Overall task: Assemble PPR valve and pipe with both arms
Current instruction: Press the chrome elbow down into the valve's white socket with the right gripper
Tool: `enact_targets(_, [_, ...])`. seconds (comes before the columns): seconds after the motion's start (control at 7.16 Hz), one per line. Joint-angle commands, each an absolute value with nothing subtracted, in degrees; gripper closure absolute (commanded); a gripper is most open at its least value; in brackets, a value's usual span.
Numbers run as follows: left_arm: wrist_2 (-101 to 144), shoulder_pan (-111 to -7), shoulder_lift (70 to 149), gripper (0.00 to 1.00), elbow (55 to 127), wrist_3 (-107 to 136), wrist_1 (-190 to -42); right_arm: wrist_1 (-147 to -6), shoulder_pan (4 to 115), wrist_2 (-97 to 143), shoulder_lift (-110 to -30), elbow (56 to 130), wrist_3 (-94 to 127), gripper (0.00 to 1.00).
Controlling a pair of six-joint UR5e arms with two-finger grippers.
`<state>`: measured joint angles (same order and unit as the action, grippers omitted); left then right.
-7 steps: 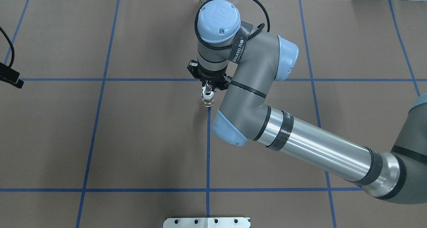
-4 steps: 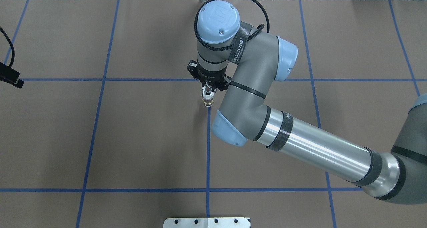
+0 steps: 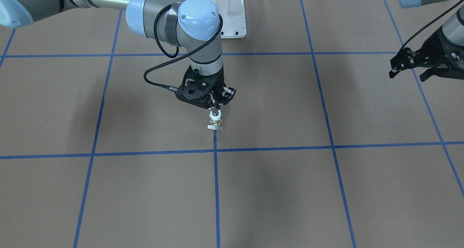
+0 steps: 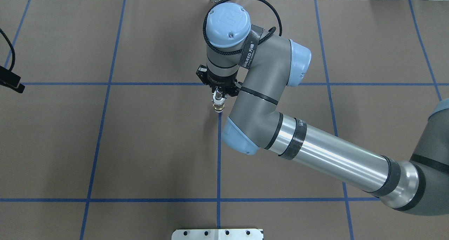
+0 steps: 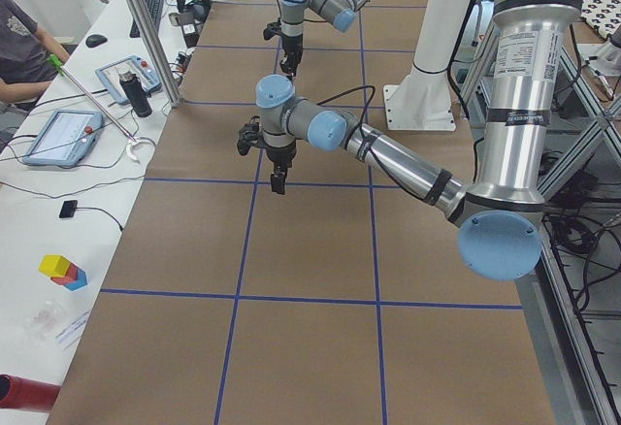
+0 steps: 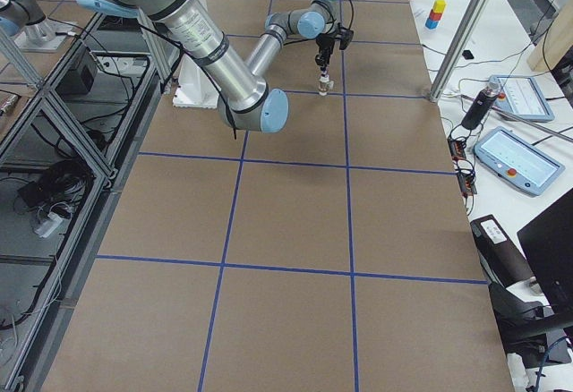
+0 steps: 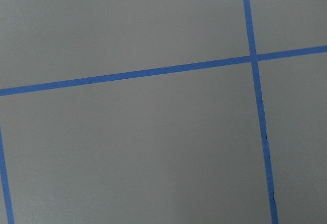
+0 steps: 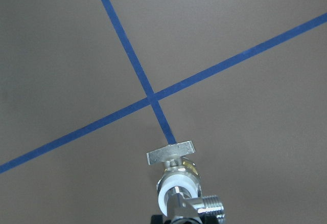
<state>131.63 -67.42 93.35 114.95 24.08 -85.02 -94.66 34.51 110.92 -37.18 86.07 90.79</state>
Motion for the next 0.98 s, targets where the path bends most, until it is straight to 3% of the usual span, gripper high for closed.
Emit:
enact_targets(0.0, [131.66,-67.5,93.34,0.0,115.05,24.08,-84.99,-94.66,34.37,110.92,-37.18,86.13,90.79,1.0])
enact_targets(0.84, [131.75,-67.5,93.34,0.0,115.31,24.17,-84.99,-94.57,34.37,110.92,-37.18,85.08,90.53,1.0])
